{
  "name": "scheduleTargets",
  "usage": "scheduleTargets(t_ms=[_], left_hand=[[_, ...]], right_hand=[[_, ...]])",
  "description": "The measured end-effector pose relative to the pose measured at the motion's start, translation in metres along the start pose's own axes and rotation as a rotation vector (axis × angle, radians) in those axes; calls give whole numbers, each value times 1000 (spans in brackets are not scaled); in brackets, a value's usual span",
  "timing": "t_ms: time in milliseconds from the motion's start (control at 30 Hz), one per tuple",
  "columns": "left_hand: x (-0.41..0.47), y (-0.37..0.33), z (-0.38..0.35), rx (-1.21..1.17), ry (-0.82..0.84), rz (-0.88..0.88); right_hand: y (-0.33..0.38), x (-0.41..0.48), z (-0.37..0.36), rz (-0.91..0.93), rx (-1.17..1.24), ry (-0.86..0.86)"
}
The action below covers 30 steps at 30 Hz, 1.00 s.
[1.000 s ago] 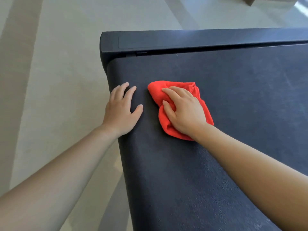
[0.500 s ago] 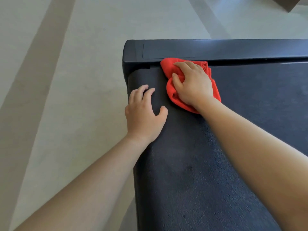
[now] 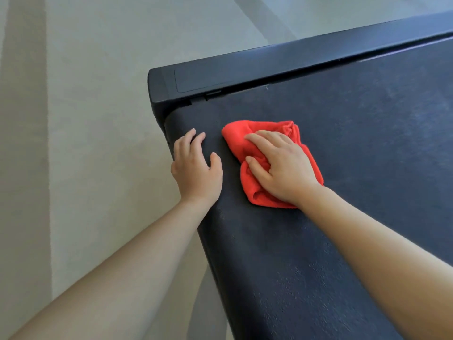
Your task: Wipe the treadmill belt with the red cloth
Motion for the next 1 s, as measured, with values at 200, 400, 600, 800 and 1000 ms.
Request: scheduleTargets(t_ms=[200,400,600,800,1000], left_hand=[[-2,1,2,-20,35,18],[-73,18,23,-107,148,-54],[-153,27,44,-73,394,-79],[-159,23,49,-42,381,-111],[-162,22,55,51,377,-146]], right_hand=[[34,-63,-4,13,-21,-41],[41,-23,-21,10,6,-106],[51,31,-39,-44,-21,-32],[47,-8,-26,-13,-62,37],[54,-146,9,-45,-58,-23]])
Point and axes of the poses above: each hand's wrist, its own x-axis towards the middle knuckle, its own z-axis out of the back of the hand, y = z × x, the point moved 4 cm from there along x, towards the middle knuckle, and after that the axes turned 7 degrees about x, right-handed, at the moved point
